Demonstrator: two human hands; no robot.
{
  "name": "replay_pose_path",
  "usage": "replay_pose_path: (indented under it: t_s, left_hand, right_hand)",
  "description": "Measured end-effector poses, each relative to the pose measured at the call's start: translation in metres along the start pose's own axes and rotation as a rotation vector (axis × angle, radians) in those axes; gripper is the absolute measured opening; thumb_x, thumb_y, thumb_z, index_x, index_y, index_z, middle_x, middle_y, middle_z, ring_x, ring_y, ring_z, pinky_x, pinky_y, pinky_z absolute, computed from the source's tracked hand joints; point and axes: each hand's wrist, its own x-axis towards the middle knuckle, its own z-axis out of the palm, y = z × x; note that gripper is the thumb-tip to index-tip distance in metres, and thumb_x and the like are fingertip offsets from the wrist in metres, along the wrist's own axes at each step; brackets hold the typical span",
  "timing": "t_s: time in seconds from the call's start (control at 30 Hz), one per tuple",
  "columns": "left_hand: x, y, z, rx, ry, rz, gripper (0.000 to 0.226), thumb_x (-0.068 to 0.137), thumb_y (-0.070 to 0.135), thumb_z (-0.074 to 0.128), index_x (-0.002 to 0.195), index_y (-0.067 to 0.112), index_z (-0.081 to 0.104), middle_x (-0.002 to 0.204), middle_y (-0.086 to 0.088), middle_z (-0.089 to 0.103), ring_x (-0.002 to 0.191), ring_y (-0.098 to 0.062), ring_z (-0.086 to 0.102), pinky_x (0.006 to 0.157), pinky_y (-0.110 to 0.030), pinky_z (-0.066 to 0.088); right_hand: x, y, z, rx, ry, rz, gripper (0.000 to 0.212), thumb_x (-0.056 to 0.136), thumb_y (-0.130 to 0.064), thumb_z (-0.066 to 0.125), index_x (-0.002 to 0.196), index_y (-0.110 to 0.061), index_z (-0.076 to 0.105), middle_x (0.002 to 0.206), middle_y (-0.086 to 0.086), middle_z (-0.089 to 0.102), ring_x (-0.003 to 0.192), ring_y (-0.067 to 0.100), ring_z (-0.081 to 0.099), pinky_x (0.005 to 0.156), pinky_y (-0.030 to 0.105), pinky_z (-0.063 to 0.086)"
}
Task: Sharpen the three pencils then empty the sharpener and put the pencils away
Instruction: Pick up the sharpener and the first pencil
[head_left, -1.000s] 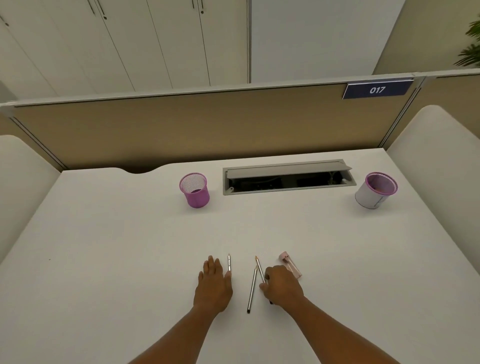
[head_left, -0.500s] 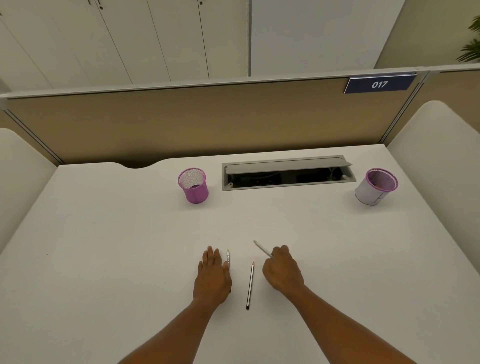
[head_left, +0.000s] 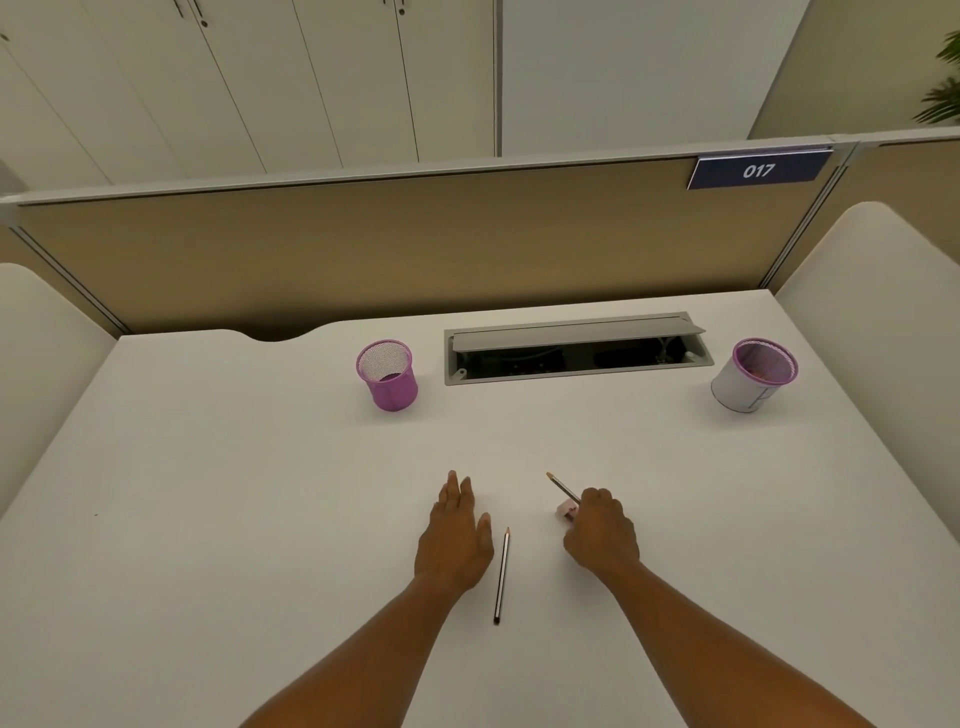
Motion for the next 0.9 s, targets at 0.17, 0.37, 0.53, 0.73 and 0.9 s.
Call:
replay_pose_path:
  t_s: [0.17,0.37,0.53,0.73,0.9]
  left_hand:
    - [0.007,0.011,0.003,-0.044,0.010,0.029,0.063,0.101,0.041,0.030,0.155,0.018,0.009,0.162,0.000,0.011,0.141,-0.018,0.033,0.110,-0.032,0.034]
    - [0.015,0.019,0.002,-0.123,0.027,0.095,0.056,0.102,0.042,0.029,0.153,0.020,0.022,0.140,-0.002,0.054,0.125,-0.021,0.053,0.103,-0.033,0.042]
    - [0.021,0.017,0.001,-0.204,-0.048,0.193,0.049,0.104,0.034,0.031,0.151,0.020,0.031,0.147,0.001,0.046,0.133,-0.018,0.045,0.108,-0.029,0.034]
    - [0.019,0.022,-0.014,-0.459,-0.081,0.291,0.036,0.105,0.033,0.031,0.128,0.020,0.055,0.115,0.004,0.064,0.094,-0.008,0.064,0.083,-0.018,0.048]
    - [0.012,0.034,-0.029,-0.598,-0.051,0.289,0.030,0.104,0.034,0.033,0.103,0.019,0.060,0.090,0.006,0.064,0.076,-0.007,0.063,0.071,-0.016,0.051]
  right_hand:
    - [-0.003,0.000,-0.002,0.080,-0.029,0.004,0.021,0.086,-0.014,0.049,0.107,-0.011,0.052,0.110,0.006,0.053,0.106,0.026,0.055,0.084,0.034,0.044]
    - [-0.001,-0.010,-0.006,0.443,-0.100,-0.040,0.012,0.086,-0.015,0.053,0.081,-0.016,0.042,0.090,0.005,0.056,0.072,0.017,0.052,0.062,0.027,0.040]
    - [-0.003,-0.018,-0.013,0.709,-0.224,-0.013,0.018,0.090,-0.028,0.056,0.083,-0.017,0.043,0.094,0.009,0.064,0.077,0.017,0.055,0.067,0.029,0.044]
    - [-0.009,-0.026,-0.023,0.877,-0.314,-0.011,0.011,0.095,-0.022,0.050,0.088,-0.017,0.042,0.101,0.011,0.068,0.075,0.016,0.060,0.064,0.028,0.044]
    - [-0.014,-0.030,-0.029,1.042,-0.338,0.038,0.007,0.099,-0.015,0.042,0.092,-0.014,0.040,0.090,0.010,0.057,0.064,0.017,0.052,0.058,0.027,0.040]
